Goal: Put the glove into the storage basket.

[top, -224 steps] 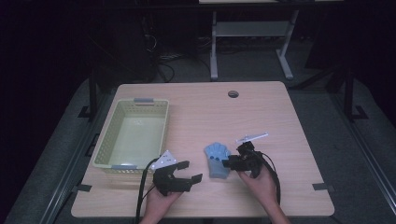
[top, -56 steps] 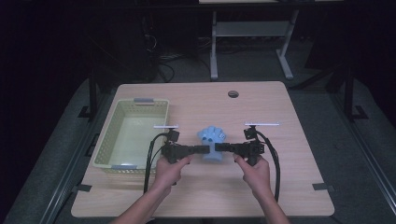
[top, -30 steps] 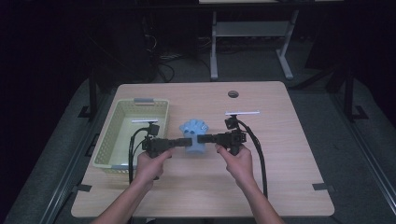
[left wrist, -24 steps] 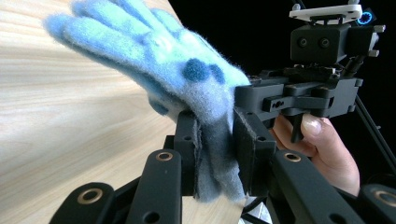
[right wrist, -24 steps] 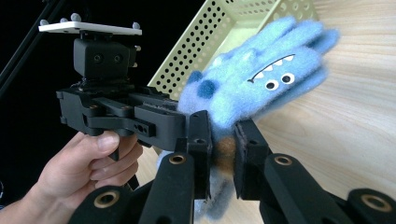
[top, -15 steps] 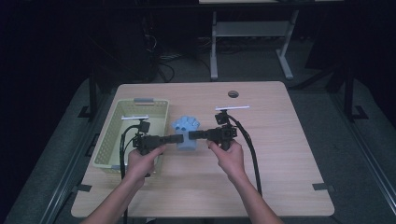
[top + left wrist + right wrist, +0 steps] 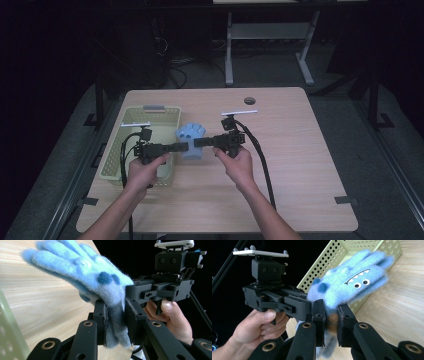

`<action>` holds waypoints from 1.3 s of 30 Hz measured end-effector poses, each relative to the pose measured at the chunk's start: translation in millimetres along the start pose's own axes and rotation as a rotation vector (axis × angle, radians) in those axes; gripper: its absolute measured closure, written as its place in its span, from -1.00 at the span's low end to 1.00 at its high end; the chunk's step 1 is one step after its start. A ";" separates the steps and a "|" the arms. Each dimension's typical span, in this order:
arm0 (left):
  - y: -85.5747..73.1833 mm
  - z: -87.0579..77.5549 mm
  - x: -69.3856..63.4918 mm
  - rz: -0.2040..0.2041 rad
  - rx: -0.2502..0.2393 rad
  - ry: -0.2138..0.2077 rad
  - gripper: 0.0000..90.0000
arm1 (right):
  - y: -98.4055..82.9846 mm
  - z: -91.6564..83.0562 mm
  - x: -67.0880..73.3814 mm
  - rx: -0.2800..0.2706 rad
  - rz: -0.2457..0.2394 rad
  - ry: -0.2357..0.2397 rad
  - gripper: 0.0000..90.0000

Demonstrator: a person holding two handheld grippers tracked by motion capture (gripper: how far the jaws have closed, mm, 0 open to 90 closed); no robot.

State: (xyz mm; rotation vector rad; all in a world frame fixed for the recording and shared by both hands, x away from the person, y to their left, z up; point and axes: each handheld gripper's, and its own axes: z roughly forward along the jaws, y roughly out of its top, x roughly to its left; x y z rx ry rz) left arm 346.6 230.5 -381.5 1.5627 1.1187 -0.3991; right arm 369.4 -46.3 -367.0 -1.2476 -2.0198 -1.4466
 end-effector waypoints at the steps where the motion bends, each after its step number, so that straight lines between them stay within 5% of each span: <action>1: 0.2 -1.0 0.4 -0.004 0.000 -0.004 0.60 | 0.4 1.0 0.5 0.001 0.000 -0.004 0.75; 39: 8.3 -65.4 26.4 -0.029 -0.022 0.058 0.61 | 20.5 68.3 21.2 0.033 -0.004 0.058 0.74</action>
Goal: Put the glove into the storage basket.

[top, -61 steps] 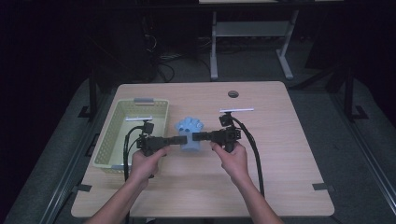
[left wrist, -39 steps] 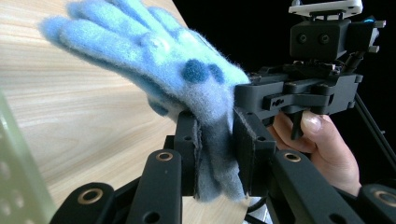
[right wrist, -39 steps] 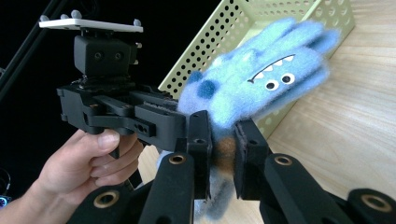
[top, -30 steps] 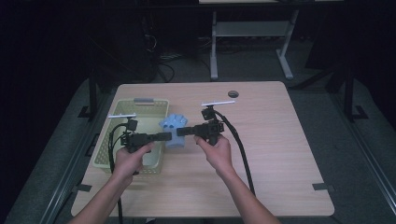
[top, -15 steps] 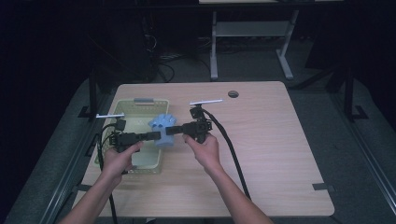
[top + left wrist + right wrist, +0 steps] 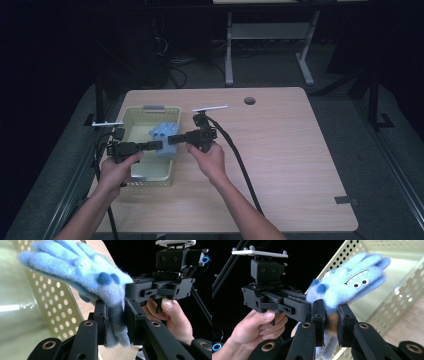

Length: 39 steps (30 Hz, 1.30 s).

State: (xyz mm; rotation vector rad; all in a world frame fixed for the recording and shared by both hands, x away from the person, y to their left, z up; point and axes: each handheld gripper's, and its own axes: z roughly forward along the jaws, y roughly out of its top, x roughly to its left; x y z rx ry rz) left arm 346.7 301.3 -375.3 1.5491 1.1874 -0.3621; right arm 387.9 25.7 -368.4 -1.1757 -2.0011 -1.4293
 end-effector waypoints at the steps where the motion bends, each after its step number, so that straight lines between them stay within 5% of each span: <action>1: 0.4 -1.2 0.5 0.002 0.001 0.000 0.62 | 0.6 1.8 0.6 0.001 -0.001 -0.001 0.74; 16: 5.3 -20.6 14.6 -0.013 0.005 0.024 0.65 | 7.4 27.9 4.1 0.020 -0.004 0.003 0.74; 39: 8.0 -35.0 44.6 -0.052 0.030 0.082 0.72 | 10.1 69.5 -9.0 0.048 0.047 -0.007 0.72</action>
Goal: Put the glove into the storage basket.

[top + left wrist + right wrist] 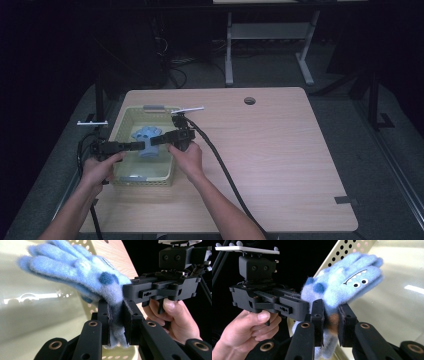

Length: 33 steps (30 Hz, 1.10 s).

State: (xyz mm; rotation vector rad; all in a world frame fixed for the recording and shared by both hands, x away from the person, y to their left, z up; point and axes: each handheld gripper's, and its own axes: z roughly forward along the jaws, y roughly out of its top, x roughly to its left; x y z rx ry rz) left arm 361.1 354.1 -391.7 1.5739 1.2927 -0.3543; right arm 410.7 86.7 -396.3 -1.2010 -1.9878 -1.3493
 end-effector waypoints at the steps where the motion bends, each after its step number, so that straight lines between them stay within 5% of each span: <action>1: -0.3 -0.5 1.5 -0.001 0.004 0.004 0.73 | -0.2 1.5 -0.4 0.003 -0.001 -0.002 0.71; 23: -3.3 6.0 14.2 -0.018 0.083 0.092 0.73 | -6.6 21.8 -8.7 0.057 0.012 -0.081 0.64; 33: -5.9 4.2 21.0 -0.022 0.107 0.149 0.73 | -7.5 24.8 -9.0 0.053 -0.019 -0.135 0.56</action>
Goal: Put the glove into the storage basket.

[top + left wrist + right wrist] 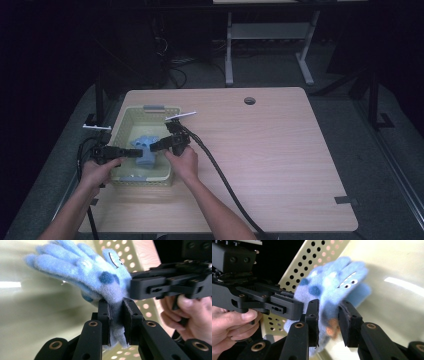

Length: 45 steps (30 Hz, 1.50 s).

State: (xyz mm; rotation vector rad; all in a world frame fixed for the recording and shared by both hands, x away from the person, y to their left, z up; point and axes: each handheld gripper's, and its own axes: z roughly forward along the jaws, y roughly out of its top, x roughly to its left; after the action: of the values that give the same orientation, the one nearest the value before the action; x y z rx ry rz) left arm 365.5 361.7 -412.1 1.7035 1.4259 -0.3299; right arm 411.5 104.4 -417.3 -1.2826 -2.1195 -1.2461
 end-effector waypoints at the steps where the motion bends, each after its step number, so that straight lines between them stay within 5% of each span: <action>1: 0.1 0.6 0.4 0.000 0.008 0.008 0.73 | 0.3 -1.8 0.3 -0.005 -0.003 -0.008 0.56; 9: 4.6 10.7 -7.1 0.049 0.102 0.174 0.72 | 2.7 -15.5 4.5 -0.030 -0.030 -0.026 0.53; 18: 10.7 23.3 -10.2 0.036 0.190 0.279 0.64 | 0.5 -28.1 4.3 -0.053 -0.030 -0.003 0.50; 32: 16.1 4.2 -8.5 0.014 0.096 0.326 0.43 | -2.4 -44.1 5.9 -0.078 -0.041 -0.004 0.48; 38: 16.1 12.8 -9.0 0.035 0.135 0.318 0.57 | -2.9 -48.9 4.4 -0.086 -0.039 0.000 0.47; 42: 16.8 19.6 -8.9 0.014 0.160 0.312 0.54 | -3.9 -52.5 2.8 -0.087 -0.037 0.004 0.44; 45: 17.5 24.6 -6.5 0.017 0.210 0.337 0.52 | -4.2 -55.3 2.1 -0.087 -0.043 -0.004 0.44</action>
State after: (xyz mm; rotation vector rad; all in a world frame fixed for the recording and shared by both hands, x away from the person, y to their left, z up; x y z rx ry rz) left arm 387.0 339.6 -414.5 2.0130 1.6640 -0.1939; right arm 399.9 58.7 -388.0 -1.2819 -2.1274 -1.3682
